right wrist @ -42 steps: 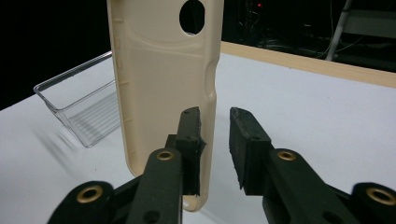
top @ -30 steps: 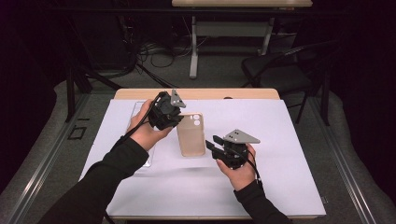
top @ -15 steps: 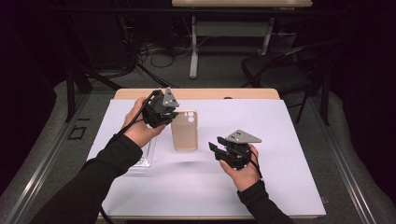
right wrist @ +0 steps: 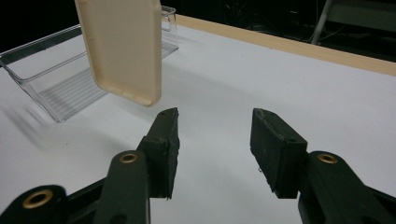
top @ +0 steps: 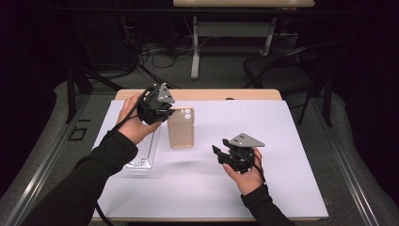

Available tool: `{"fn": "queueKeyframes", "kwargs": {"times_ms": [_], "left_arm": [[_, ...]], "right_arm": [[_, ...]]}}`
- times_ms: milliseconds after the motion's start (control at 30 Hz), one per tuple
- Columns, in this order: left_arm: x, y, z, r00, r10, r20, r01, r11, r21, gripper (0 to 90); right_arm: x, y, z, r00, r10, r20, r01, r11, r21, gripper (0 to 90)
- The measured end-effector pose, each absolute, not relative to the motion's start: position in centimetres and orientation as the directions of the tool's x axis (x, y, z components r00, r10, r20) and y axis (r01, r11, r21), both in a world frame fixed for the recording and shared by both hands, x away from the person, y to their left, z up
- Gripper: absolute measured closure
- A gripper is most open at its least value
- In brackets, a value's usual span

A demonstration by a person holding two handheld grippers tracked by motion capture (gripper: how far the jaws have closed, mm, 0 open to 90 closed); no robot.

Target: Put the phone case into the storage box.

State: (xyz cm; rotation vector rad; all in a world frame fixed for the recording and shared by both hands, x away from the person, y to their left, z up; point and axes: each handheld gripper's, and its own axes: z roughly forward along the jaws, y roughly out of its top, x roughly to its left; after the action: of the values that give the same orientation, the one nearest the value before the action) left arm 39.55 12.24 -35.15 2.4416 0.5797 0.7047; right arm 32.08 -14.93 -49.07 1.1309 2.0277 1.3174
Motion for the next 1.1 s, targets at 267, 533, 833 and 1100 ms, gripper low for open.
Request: {"fn": "queueKeyframes", "kwargs": {"times_ms": [267,533,833,1100], "left_arm": [[40.1,13.7,-34.6,0.77,0.529,0.357,0.252,-0.766,0.591,79.0],[40.5,15.1,-34.0,0.76,0.529,0.378,0.246,-0.772,0.587,79.0],[40.9,16.4,-33.3,0.762,0.509,0.401,0.217,-0.783,0.583,79.1],[42.0,17.5,-33.0,0.755,0.517,0.402,0.219,-0.778,0.589,79.0]], "right_arm": [[32.0,-15.5,-49.6,-0.568,0.823,0.003,0.36,0.245,0.9,45.9],[31.6,-15.8,-50.2,-0.571,0.821,-0.017,0.368,0.275,0.888,42.1],[31.3,-17.2,-50.8,-0.551,0.834,0.017,0.383,0.234,0.894,38.1],[30.8,-18.7,-51.2,-0.522,0.853,0.013,0.369,0.212,0.905,34.7]]}}
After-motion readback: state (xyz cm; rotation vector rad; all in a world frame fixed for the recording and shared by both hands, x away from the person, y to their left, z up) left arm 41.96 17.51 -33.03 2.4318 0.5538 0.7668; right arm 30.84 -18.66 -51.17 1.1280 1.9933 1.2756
